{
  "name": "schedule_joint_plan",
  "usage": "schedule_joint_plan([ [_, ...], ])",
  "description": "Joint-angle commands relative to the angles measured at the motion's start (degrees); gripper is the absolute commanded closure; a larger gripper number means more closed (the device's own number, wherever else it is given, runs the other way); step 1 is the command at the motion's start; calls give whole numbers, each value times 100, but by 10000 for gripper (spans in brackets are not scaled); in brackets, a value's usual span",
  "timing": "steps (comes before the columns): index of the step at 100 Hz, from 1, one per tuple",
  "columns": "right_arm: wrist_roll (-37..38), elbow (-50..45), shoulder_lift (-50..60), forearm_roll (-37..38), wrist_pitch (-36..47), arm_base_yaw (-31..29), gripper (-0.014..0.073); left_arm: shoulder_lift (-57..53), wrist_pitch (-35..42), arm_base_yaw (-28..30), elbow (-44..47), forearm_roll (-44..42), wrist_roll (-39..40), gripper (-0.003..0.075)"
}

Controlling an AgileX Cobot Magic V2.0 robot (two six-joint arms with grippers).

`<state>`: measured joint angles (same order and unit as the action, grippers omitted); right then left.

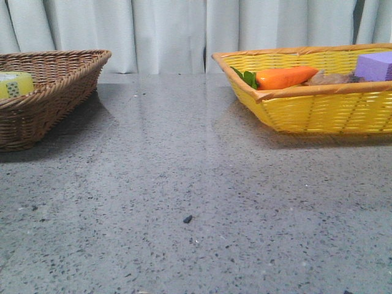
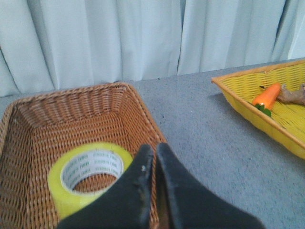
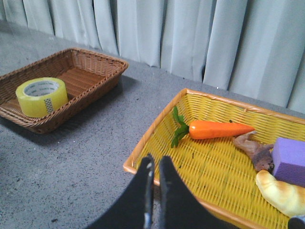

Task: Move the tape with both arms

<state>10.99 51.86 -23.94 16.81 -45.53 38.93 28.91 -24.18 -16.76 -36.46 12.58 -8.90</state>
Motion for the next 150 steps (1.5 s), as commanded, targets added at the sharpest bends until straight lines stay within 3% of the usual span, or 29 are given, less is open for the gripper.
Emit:
schedule_joint_plan([
  [1,65,-309,502,327,643,-29,668,-461,525,5,234,141,36,741],
  [26,65,-1213,1715,619,746,-82,668,-1999,539,5,1198,141,36,741],
  [52,65,-1720,2082,1025,1088,-82,668,-3053,564,5,1632,141,36,741],
  [131,65,-1758,2082,1025,1034,-82,668,-3078,583,5,1842,141,36,741],
  [150,65,-1758,2082,1025,1034,-82,668,-3078,1613,413,2567,-219,103,741],
])
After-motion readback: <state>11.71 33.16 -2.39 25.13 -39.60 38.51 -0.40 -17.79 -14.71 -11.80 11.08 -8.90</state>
